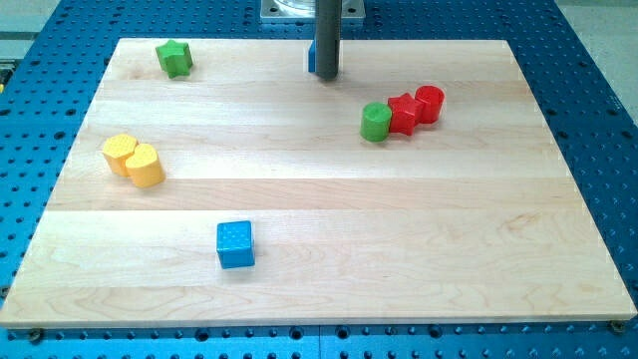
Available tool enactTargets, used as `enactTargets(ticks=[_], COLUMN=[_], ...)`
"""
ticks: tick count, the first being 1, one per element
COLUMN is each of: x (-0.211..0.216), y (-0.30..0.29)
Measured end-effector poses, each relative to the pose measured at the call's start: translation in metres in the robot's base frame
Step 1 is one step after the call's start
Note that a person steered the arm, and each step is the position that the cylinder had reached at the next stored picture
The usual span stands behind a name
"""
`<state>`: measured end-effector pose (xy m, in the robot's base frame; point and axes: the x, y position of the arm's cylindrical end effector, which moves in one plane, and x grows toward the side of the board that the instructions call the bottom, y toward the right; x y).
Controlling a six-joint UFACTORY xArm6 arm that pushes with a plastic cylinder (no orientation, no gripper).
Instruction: Slide the green circle vertically above the red circle
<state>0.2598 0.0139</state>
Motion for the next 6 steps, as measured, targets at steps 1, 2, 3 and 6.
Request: enactTargets(ticks=[1, 2, 3, 6], x=[0.014, 0.015, 0.015, 0.137], y=[-0.014, -0.014, -0.014, -0.046])
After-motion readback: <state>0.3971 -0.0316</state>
